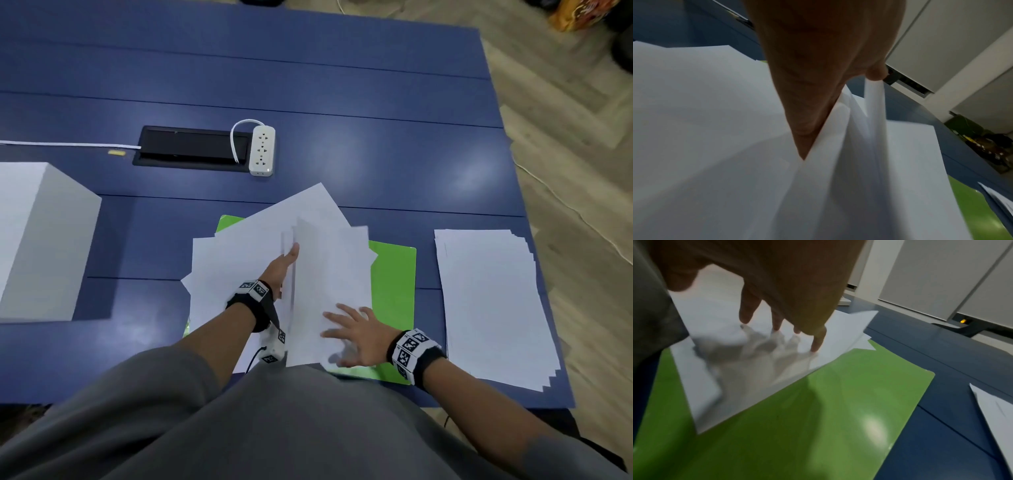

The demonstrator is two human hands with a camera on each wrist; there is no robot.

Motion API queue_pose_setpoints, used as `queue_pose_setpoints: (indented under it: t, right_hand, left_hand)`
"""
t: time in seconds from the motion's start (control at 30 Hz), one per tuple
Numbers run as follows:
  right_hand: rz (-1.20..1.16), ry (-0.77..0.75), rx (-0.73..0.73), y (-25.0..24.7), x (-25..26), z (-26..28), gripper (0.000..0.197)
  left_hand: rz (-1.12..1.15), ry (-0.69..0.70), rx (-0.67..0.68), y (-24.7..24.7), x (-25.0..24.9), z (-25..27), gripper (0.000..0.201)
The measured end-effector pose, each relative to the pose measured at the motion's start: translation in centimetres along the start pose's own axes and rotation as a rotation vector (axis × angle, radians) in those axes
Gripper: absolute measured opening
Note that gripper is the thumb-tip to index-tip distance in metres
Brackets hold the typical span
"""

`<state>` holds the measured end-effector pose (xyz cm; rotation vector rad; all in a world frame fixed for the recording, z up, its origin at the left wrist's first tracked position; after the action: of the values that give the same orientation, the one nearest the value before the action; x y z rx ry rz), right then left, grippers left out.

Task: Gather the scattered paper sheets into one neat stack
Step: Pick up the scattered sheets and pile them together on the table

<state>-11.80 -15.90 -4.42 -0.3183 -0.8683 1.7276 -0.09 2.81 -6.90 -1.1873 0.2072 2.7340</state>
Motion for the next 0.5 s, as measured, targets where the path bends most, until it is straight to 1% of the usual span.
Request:
queue_pose_setpoints:
  t: [0.03, 0.07, 0.1, 0.13, 0.17, 0.2, 0.23, 0.3, 0.37, 0.4, 0.43, 0.47, 0.5]
  right_hand:
    - [0.007, 0.002, 0.032, 0.1, 0.2, 0.2, 0.071]
    - [-0.013, 0.004, 0.045, 0.1, 0.3, 0.3, 0.067]
    - [-0.060, 0.008, 0.038, -0.1, 0.3, 0.3, 0.060]
    - [-0.144, 0.019, 0.021, -0.4, 0.1, 0.2, 0.053]
    - [-0.272, 0.038, -0.015, -0.8, -0.3, 0.0, 0.045]
    - [-0.415, 0.065, -0.085, -1.4, -0.9, -0.1, 0.037]
    - [-0.536, 0.108, -0.195, -2.0, -1.7, 0.0, 0.032]
    - [-0.629, 0.235, -0.481, -3.3, -4.1, 0.6, 0.036]
    - [-0.647, 0.443, -0.676, -4.0, -7.2, 1.6, 0.036]
    - [-0.711, 0.571, -0.732, -3.9, -9.0, 2.1, 0.039]
    - [-0.818, 0.682, -0.767, -3.6, -10.8, 2.7, 0.049]
    - [-0.986, 0.752, -0.775, -3.3, -12.3, 3.3, 0.060]
    - [-1.199, 0.772, -0.755, -2.7, -13.8, 3.5, 0.068]
  left_hand:
    - [-0.027, 0.012, 0.013, 0.4, -0.4, 0.6, 0.101]
    - [-0.047, 0.059, 0.023, 0.8, -0.9, 1.0, 0.087]
    - [-0.076, 0.132, 0.025, 1.2, -1.6, 1.4, 0.070]
    - [-0.136, 0.210, 0.021, 1.4, -1.9, 1.4, 0.059]
    - [-0.211, 0.291, 0.018, 1.6, -2.1, 1.5, 0.058]
    - [-0.284, 0.355, 0.017, 1.8, -2.0, 1.4, 0.061]
    - [-0.342, 0.394, 0.030, 2.1, -2.0, 1.5, 0.062]
    - [-0.351, 0.437, 0.071, 3.0, -2.3, 1.6, 0.056]
    - [-0.279, 0.453, 0.095, 4.0, -3.0, 2.1, 0.049]
    - [-0.235, 0.454, 0.099, 4.4, -3.1, 2.0, 0.047]
    - [-0.196, 0.455, 0.099, 4.9, -3.3, 2.0, 0.045]
    - [-0.154, 0.454, 0.091, 5.3, -3.6, 2.0, 0.044]
    - [-0.117, 0.441, 0.081, 5.8, -3.8, 1.9, 0.043]
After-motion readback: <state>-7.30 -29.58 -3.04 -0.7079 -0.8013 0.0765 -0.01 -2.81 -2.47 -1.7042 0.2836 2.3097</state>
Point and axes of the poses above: each hand's wrist, its own z-axis away from the middle knuckle, its own y-axis out of the palm, x = y × z, the point moved 5 cm from there along -z, towards the middle knuckle, and after that the axes turned 15 degrees about y, right-handed, at the moved point
